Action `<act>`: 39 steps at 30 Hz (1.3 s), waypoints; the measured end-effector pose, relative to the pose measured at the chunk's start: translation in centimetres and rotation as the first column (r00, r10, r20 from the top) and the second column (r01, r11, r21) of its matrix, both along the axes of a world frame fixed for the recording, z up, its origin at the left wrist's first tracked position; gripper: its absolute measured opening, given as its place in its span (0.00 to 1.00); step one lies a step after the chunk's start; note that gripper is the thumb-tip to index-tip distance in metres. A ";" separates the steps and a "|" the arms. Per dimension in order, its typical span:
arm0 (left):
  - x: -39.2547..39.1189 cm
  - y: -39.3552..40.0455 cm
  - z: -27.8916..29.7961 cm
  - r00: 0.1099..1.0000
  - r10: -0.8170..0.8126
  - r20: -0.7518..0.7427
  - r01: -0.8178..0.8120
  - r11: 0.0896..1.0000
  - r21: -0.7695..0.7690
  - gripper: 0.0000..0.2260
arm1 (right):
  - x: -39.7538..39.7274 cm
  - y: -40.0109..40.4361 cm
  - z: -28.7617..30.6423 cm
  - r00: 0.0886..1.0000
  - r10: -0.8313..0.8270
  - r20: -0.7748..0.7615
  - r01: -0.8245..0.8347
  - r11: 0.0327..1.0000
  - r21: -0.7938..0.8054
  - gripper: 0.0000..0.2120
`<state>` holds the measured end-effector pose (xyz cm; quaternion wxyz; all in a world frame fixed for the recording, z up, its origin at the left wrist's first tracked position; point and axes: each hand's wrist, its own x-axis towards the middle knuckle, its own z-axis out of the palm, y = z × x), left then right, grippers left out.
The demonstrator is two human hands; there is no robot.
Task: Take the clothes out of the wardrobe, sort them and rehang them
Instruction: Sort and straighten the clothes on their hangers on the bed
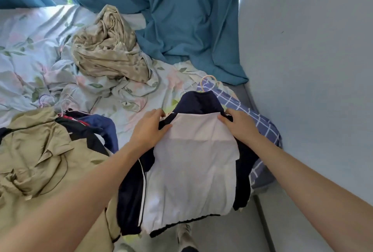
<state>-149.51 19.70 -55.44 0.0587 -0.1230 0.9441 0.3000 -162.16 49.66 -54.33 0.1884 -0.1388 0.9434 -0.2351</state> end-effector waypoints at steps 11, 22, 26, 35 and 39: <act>-5.6 -2.9 -14.1 0.997 -0.031 0.067 0.045 0.975 -0.217 0.25 | -8.6 -4.8 -14.4 0.989 0.096 -0.114 -0.086 0.993 0.085 0.19; 6.6 -13.7 -14.6 0.987 0.145 0.074 -0.125 0.966 -0.224 0.28 | 2.7 -18.0 -14.2 0.949 0.315 -0.017 -0.315 0.949 0.023 0.24; 14.8 -20.4 -16.9 0.968 0.232 0.097 -0.204 0.950 -0.236 0.29 | 7.9 -25.8 -16.6 0.881 0.472 -0.006 -0.472 0.881 0.032 0.26; 32.6 -38.7 -18.7 0.910 0.393 0.133 -0.332 0.882 -0.335 0.30 | 20.0 -45.1 -20.6 0.853 0.518 0.059 -0.517 0.855 -0.036 0.31; 33.7 -46.6 -18.4 0.886 0.439 0.153 -0.371 0.865 -0.337 0.31 | 21.3 -52.8 -20.6 0.848 0.527 0.059 -0.526 0.850 -0.038 0.34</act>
